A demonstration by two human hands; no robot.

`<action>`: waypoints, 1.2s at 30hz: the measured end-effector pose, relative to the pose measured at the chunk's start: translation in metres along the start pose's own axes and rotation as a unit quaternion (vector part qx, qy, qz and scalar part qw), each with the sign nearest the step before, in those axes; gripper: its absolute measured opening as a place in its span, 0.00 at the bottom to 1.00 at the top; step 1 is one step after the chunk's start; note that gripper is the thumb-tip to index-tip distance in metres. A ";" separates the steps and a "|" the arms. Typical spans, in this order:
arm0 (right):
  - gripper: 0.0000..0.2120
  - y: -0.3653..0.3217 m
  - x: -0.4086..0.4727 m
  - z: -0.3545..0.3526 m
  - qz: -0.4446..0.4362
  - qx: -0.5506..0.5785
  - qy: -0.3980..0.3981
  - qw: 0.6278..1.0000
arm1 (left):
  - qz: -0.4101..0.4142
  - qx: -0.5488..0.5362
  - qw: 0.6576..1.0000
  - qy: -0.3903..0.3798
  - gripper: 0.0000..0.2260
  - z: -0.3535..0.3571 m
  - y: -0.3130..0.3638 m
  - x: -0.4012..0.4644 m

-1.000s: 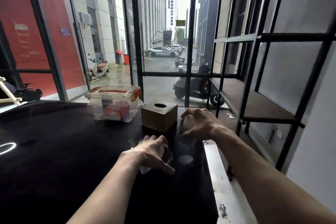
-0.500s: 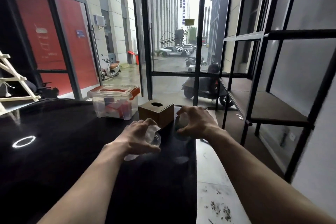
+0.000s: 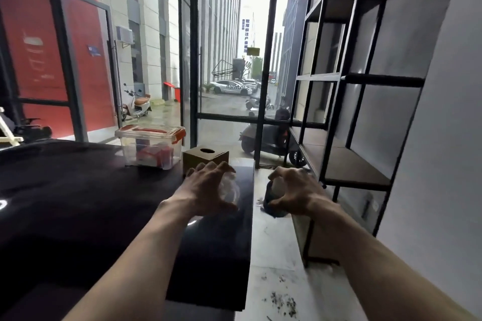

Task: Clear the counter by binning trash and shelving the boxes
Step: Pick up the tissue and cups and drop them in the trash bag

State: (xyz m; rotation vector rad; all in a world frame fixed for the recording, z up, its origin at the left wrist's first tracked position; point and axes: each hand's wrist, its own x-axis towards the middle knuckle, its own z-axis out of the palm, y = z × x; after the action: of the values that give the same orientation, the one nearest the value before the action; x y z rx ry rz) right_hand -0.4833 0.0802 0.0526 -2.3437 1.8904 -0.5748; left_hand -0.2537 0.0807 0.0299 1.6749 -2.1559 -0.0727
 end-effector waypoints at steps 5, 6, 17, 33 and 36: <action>0.30 0.026 -0.034 -0.006 0.020 -0.014 -0.020 1.000 | 0.023 -0.002 1.000 -0.012 0.38 0.017 0.048 -0.016; 0.31 0.032 -0.039 -0.006 0.023 -0.015 -0.021 0.999 | 0.025 0.002 1.000 -0.013 0.38 0.021 0.058 -0.017; 0.31 0.147 -0.030 -0.006 0.001 0.008 -0.037 0.999 | -0.009 0.022 0.999 -0.027 0.38 0.087 0.146 0.017; 0.28 0.284 0.021 0.157 -0.002 0.054 -0.176 0.983 | -0.166 -0.055 0.977 -0.120 0.38 0.291 0.136 0.045; 0.29 0.292 0.030 0.211 -0.001 0.050 -0.207 0.977 | -0.197 -0.073 0.969 -0.130 0.38 0.341 0.108 0.045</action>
State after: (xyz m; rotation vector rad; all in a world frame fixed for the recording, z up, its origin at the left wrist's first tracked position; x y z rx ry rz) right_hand -0.6786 -0.0547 -0.2202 -2.1888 1.6291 -0.1567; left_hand -0.4795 -0.0011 -0.2388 2.0729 -1.8963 -0.5796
